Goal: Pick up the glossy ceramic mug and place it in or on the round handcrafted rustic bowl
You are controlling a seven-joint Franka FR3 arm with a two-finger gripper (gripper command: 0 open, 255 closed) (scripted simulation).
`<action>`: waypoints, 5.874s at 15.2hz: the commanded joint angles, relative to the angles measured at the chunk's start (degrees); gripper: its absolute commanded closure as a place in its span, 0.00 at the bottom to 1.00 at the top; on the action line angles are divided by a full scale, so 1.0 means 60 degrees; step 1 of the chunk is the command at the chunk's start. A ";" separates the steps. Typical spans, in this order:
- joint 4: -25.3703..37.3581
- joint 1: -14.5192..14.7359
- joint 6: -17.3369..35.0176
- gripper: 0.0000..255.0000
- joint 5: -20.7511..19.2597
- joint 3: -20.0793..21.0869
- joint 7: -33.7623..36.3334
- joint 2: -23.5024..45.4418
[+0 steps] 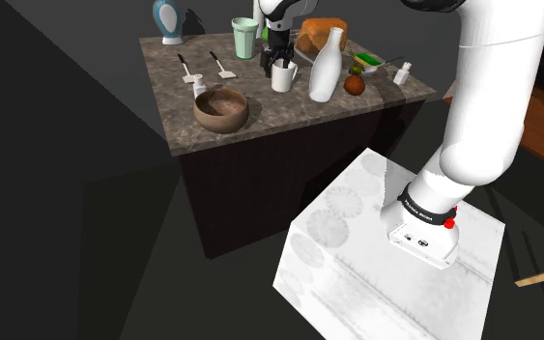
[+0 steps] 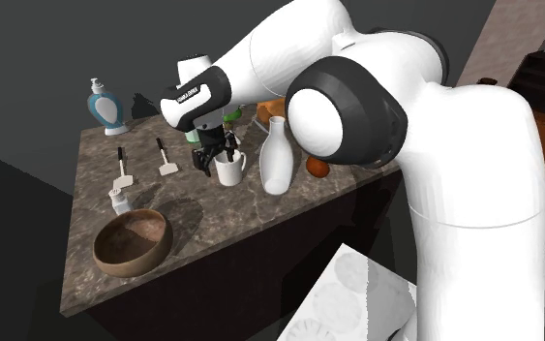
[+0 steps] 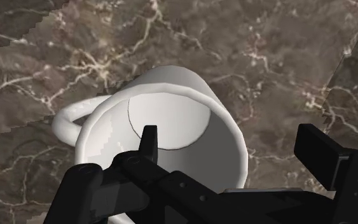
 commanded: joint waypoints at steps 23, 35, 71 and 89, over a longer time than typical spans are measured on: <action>0.0930 0.0011 -0.1434 1.00 -0.0065 -0.0037 -0.0006 -0.0508; 0.2224 -0.0009 -0.2893 1.00 -0.0085 -0.0058 -0.0035 -0.0676; 0.2691 0.3555 -0.4136 1.00 -0.0481 0.1699 0.5209 -0.1308; 0.0599 0.3535 -0.2057 1.00 -0.0490 0.1692 0.5251 -0.1321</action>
